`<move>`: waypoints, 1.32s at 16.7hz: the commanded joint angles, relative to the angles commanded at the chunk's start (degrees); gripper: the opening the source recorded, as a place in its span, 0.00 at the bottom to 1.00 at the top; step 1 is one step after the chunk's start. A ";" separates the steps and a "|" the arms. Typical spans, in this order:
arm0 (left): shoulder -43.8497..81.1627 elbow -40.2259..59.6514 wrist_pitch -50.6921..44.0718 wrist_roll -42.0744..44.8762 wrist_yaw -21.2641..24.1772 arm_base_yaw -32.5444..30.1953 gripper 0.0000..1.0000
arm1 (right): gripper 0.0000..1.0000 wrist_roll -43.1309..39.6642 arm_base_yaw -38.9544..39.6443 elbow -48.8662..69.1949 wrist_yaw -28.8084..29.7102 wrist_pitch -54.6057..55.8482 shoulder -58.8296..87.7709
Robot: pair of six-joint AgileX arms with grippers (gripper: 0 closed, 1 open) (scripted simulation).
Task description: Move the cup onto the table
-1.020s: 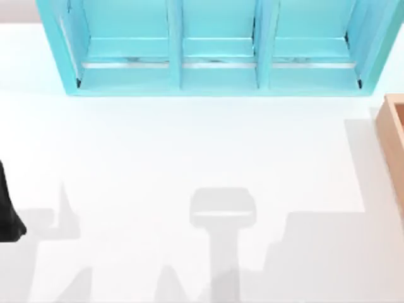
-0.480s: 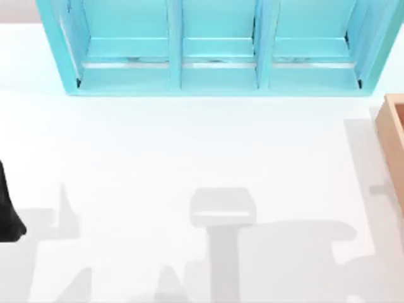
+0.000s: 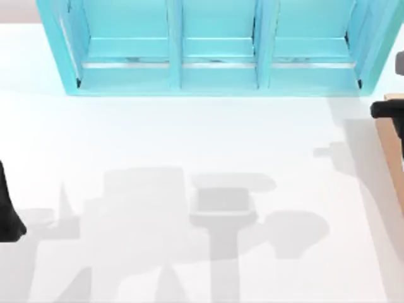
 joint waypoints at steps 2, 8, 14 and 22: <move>0.00 0.00 0.00 0.00 0.00 0.00 1.00 | 0.00 6.49 6.43 10.44 0.06 -2.68 7.19; 0.00 0.00 0.00 0.00 0.00 0.00 1.00 | 0.00 26.17 26.05 41.44 0.27 -9.94 28.17; 0.00 0.00 0.00 0.00 0.00 0.00 1.00 | 0.00 37.82 37.70 56.76 0.41 -13.36 39.53; 0.00 0.00 0.00 0.00 0.00 0.00 1.00 | 0.00 38.18 37.90 54.68 0.38 -11.16 39.38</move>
